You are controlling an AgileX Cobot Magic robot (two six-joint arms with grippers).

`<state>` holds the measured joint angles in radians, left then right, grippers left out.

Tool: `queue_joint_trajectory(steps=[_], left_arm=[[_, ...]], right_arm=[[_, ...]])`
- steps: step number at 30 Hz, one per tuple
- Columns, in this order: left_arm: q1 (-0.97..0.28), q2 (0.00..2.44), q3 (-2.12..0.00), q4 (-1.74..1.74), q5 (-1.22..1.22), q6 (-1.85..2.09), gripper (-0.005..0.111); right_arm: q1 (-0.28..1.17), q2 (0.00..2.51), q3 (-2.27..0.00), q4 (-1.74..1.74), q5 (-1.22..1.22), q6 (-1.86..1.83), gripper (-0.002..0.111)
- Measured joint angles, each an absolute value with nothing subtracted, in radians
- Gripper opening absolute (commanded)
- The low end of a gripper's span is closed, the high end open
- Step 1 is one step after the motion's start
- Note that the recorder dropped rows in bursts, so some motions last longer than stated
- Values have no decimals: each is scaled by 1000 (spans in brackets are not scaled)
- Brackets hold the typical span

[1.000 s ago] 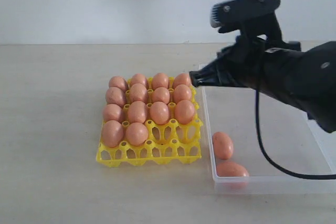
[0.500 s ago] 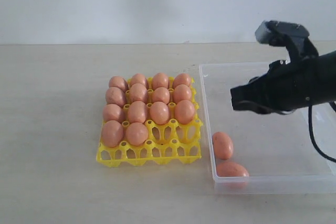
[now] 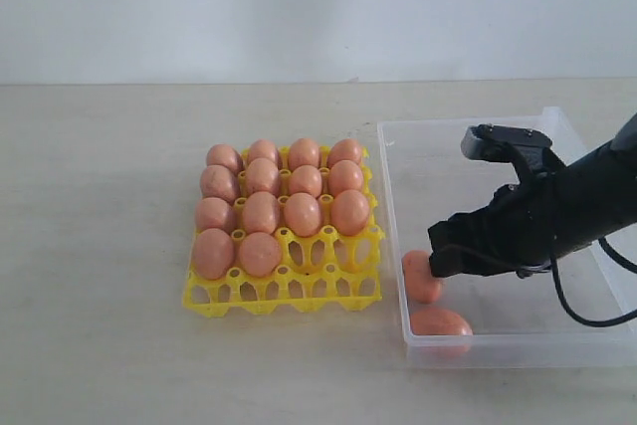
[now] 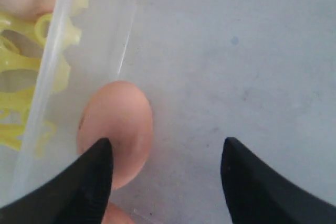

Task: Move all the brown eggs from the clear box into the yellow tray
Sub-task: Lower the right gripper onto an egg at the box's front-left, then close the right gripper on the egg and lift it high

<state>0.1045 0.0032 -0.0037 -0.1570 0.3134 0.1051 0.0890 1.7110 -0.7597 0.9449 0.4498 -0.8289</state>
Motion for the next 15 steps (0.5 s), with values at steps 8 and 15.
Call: queue_joint_trajectory(steps=[8, 15], left_arm=[[104, 3, -4, -157, 313, 105, 4], [104, 3, -4, -157, 313, 105, 4]], right_arm=[[89, 1711, -813, 1030, 509, -914, 54], [89, 1747, -816, 1036, 524, -916, 54]])
